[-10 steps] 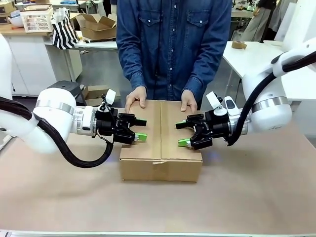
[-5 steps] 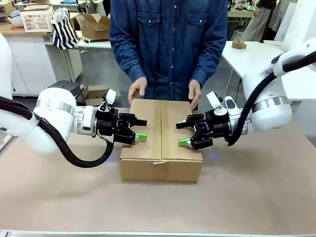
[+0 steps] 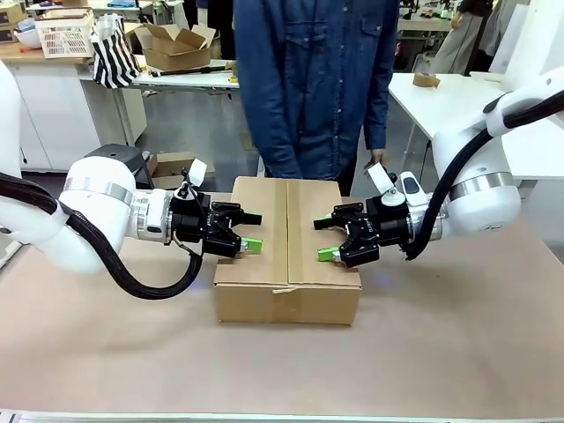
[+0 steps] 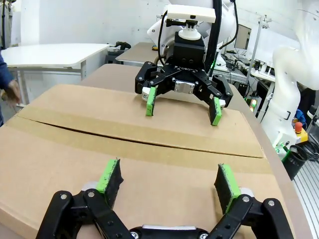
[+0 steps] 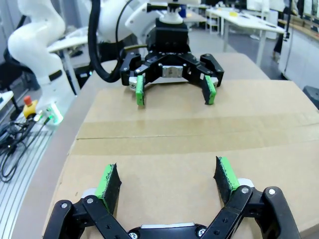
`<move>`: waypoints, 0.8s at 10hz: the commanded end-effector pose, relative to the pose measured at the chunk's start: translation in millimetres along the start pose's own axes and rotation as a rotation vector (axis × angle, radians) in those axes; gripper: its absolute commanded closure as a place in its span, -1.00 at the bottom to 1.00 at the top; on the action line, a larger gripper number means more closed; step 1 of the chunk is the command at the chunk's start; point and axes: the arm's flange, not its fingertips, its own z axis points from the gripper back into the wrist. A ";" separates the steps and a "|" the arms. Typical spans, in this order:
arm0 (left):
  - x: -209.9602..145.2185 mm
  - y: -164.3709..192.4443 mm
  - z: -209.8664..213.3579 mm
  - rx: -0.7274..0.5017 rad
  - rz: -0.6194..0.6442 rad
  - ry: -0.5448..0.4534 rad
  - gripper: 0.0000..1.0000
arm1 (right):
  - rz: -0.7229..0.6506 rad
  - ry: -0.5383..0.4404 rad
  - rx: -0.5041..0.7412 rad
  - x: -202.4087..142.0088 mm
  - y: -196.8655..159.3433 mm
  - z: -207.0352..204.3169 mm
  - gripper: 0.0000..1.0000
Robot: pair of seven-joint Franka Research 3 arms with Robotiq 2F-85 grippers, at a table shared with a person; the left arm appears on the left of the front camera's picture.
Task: Pack the gift set into the box.
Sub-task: Press and hold the closed box until the human finishes sealing it.
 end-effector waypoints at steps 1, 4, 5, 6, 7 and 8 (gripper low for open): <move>0.1 0.1 1.5 -0.001 -0.007 0.015 -1.00 | 0.013 0.003 -0.003 -0.7 0.5 0.3 -1.00; 0.1 0.1 1.5 -0.001 -0.007 0.015 -1.00 | 0.013 0.003 -0.003 -0.7 0.5 0.3 -1.00; 0.1 0.1 1.5 -0.001 -0.007 0.015 -1.00 | 0.013 0.003 -0.003 -0.7 0.5 0.3 -1.00; 0.1 0.1 1.5 -0.001 -0.007 0.015 -1.00 | 0.013 0.003 -0.003 -0.7 0.5 0.3 -1.00; 0.1 0.1 1.5 -0.001 -0.007 0.015 -1.00 | 0.013 0.003 -0.003 -0.7 0.5 0.3 -1.00; 0.1 0.1 1.5 -0.001 -0.007 0.015 -1.00 | 0.013 0.003 -0.003 -0.7 0.5 0.3 -1.00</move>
